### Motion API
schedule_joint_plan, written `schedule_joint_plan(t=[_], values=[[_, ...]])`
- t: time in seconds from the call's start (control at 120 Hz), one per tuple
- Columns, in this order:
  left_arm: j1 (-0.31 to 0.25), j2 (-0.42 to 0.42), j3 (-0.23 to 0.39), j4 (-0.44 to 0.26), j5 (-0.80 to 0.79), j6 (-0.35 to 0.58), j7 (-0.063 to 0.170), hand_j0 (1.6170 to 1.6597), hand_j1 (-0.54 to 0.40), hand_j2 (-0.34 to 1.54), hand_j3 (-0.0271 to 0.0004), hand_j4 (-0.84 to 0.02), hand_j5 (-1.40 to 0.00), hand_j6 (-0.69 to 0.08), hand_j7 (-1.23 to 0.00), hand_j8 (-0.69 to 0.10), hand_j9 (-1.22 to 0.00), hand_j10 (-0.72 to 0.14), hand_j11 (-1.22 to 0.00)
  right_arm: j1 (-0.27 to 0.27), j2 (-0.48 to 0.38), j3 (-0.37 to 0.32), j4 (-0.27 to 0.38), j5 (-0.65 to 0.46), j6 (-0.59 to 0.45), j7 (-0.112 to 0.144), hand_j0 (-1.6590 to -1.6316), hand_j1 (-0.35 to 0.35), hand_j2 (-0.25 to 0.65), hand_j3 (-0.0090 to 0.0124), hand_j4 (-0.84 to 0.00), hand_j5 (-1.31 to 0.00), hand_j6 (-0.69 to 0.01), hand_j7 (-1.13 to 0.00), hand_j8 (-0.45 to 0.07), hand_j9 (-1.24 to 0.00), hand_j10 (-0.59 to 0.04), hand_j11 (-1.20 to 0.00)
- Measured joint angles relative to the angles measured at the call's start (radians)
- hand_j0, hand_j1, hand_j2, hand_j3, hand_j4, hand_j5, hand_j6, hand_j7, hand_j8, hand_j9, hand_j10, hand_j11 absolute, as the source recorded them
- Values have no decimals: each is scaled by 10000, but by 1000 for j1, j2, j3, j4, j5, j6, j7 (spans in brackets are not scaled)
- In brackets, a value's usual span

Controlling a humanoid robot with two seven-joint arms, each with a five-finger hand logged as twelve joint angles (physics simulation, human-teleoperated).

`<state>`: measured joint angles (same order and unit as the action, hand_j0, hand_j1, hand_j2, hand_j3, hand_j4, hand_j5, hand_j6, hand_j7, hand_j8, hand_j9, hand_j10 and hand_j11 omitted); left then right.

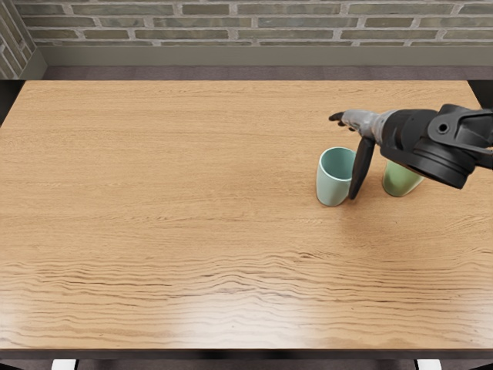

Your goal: Pick up cup and place in cup with right hand

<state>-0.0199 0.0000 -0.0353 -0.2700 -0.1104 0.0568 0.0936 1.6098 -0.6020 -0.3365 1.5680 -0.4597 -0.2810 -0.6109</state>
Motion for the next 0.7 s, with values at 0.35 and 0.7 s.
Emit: schedule_joint_plan(t=[0.35,0.7], values=[[0,0,0,0,0,0,0,16581,3444,7,0,-39,-50,-38,-50,-38,-50,-38,-50,-7,81,-94,-29,4,-112,0,-16581,-2700,-124,0,-680,-867,-690,-864,-684,-866,-677,-865],[0,0,0,0,0,0,0,16581,3444,7,0,-39,-50,-38,-50,-38,-50,-38,-50,-12,100,-97,-32,13,-115,0,-16581,-1180,-376,0,-1945,-2513,-1955,-2511,-1949,-2512,-1943,-2512]])
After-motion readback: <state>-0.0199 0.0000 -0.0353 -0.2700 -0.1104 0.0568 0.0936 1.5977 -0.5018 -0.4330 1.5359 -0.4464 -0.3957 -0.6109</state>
